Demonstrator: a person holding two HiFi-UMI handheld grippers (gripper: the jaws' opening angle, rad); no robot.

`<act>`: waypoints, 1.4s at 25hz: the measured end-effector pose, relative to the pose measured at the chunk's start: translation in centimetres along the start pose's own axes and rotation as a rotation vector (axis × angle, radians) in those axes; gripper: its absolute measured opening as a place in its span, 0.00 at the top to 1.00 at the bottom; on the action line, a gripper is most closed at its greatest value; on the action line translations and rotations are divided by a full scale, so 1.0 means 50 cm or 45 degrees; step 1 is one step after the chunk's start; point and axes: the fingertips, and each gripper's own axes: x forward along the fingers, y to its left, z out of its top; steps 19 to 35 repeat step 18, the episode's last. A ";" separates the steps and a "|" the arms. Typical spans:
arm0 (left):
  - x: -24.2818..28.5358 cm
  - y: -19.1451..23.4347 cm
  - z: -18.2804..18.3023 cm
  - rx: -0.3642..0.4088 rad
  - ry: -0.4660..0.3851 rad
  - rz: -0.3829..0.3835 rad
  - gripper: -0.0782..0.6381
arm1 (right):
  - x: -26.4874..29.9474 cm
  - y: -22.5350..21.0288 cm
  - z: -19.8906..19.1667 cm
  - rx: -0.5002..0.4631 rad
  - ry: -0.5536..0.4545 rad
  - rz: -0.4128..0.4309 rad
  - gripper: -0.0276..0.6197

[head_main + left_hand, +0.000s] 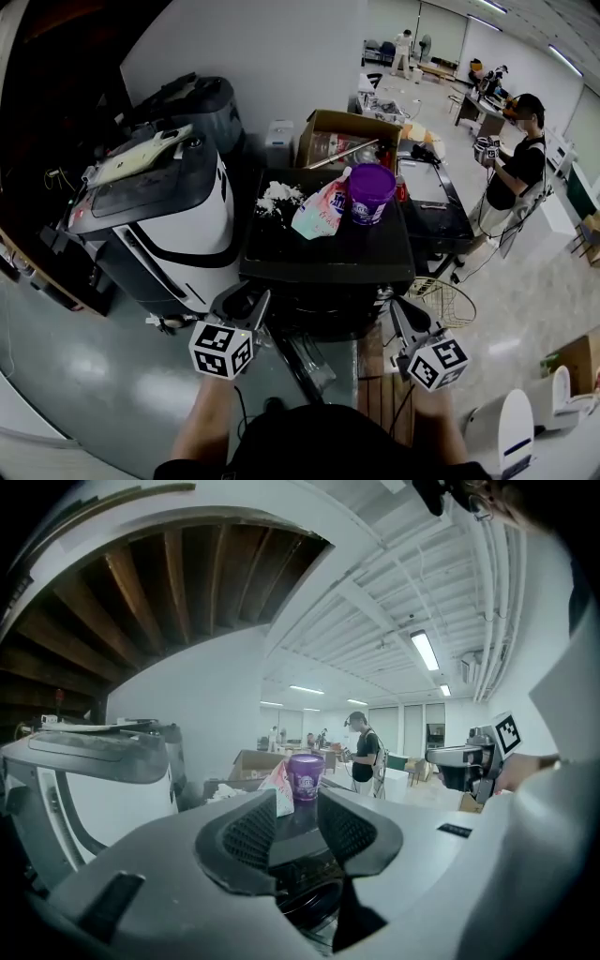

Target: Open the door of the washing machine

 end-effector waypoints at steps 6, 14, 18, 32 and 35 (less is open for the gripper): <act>-0.008 0.009 0.014 0.003 -0.039 -0.007 0.72 | 0.010 0.015 0.000 -0.007 0.000 0.011 0.93; -0.009 0.019 0.000 -0.016 -0.024 0.002 0.72 | 0.019 0.025 -0.006 -0.003 0.006 0.032 0.93; -0.006 0.020 -0.006 -0.019 -0.017 -0.001 0.72 | 0.021 0.028 -0.011 -0.006 0.007 0.038 0.93; -0.006 0.020 -0.006 -0.019 -0.017 -0.001 0.72 | 0.021 0.028 -0.011 -0.006 0.007 0.038 0.93; -0.006 0.020 -0.006 -0.019 -0.017 -0.001 0.72 | 0.021 0.028 -0.011 -0.006 0.007 0.038 0.93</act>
